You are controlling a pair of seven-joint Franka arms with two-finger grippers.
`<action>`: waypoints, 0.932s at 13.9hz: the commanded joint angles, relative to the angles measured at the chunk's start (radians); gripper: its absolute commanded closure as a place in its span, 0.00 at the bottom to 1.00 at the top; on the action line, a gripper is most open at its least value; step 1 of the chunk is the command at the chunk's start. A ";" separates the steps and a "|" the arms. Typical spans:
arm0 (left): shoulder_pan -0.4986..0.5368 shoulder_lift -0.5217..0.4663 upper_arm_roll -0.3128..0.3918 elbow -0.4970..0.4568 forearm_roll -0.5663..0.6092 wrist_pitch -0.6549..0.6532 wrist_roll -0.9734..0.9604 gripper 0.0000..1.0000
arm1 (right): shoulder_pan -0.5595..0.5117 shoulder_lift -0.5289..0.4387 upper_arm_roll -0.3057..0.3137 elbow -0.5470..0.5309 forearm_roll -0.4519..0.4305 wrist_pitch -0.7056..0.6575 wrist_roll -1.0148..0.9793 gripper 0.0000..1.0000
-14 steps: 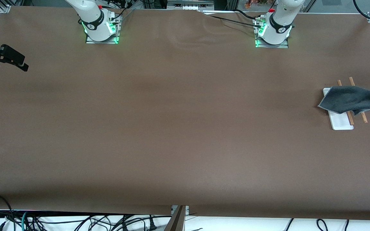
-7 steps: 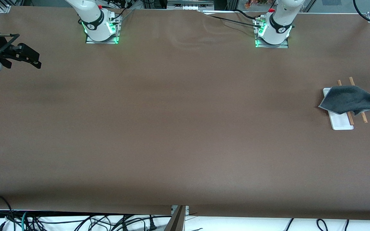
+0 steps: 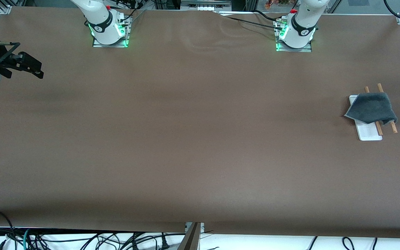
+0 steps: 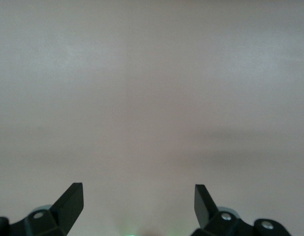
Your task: Pass towel and hang on rack
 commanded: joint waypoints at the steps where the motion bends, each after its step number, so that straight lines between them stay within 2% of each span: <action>1: -0.004 -0.041 -0.078 0.063 -0.055 -0.124 -0.098 0.00 | -0.017 0.039 0.014 0.062 -0.003 -0.004 -0.022 0.00; 5: -0.004 -0.107 -0.251 0.078 -0.106 -0.278 -0.429 0.00 | -0.017 0.043 0.014 0.068 -0.003 -0.001 -0.017 0.00; 10: -0.005 -0.144 -0.471 0.080 -0.134 -0.358 -0.822 0.00 | -0.016 0.054 0.014 0.080 -0.004 0.000 -0.017 0.00; 11: -0.013 -0.160 -0.491 0.078 -0.150 -0.356 -0.891 0.00 | -0.016 0.054 0.014 0.080 -0.004 0.000 -0.019 0.00; 13: -0.115 -0.193 -0.454 0.077 -0.181 -0.358 -1.022 0.00 | -0.019 0.054 0.014 0.080 -0.003 0.000 -0.019 0.00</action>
